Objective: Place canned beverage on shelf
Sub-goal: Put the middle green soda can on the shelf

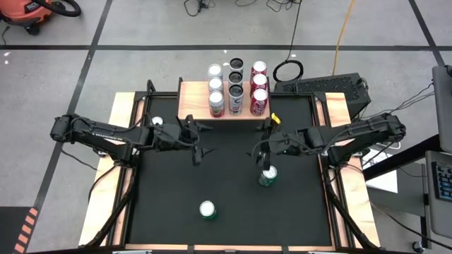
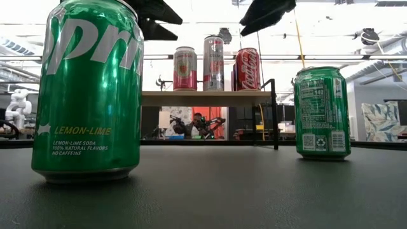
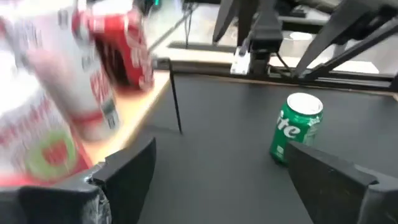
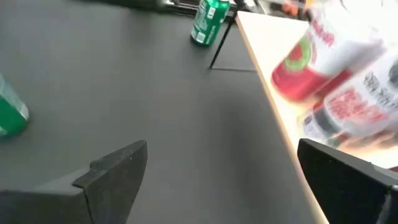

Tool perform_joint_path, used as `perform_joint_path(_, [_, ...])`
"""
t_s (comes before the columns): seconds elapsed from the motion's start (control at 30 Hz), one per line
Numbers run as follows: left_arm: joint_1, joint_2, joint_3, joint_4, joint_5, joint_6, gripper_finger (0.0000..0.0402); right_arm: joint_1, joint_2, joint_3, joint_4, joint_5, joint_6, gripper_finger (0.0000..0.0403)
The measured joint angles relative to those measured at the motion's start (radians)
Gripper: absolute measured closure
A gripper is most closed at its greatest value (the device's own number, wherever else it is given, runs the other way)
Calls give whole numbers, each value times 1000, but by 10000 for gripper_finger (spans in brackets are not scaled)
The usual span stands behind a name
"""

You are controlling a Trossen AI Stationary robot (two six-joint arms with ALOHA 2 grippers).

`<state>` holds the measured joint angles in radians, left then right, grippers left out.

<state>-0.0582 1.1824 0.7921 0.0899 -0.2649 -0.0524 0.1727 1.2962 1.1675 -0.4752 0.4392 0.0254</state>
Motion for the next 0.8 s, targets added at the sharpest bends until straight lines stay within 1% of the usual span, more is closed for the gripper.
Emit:
perform_joint_path(0.07, [2, 2, 0, -13, -2, -100, 49, -16, -8, 0, -1, -3, 89, 11])
perform_joint_path(0.13, [-6, 1, 0, -14, -30, -199, 49, -28, -17, 0, 0, -14, 196, 11])
perform_joint_path(0.23, [-31, 2, 18, -45, -38, -283, 49, -36, -37, 0, -1, -83, 363, 11])
perform_joint_path(0.33, [-60, 1, 74, -122, -38, -305, 49, -31, -60, 0, -1, -179, 503, 11])
perform_joint_path(0.4, [-77, 1, 127, -220, -38, -303, 49, -22, -77, 0, -2, -224, 620, 11])
perform_joint_path(0.5, [-96, 1, 215, -363, -38, -263, 49, 9, -89, 0, -5, -284, 767, 11])
perform_joint_path(0.63, [-101, 1, 311, -516, -35, -246, 49, 67, -88, 0, -13, -298, 915, 11])
perform_joint_path(0.8, [-101, 1, 334, -579, -3, -283, 49, 125, -89, 0, 1, -258, 936, 11])
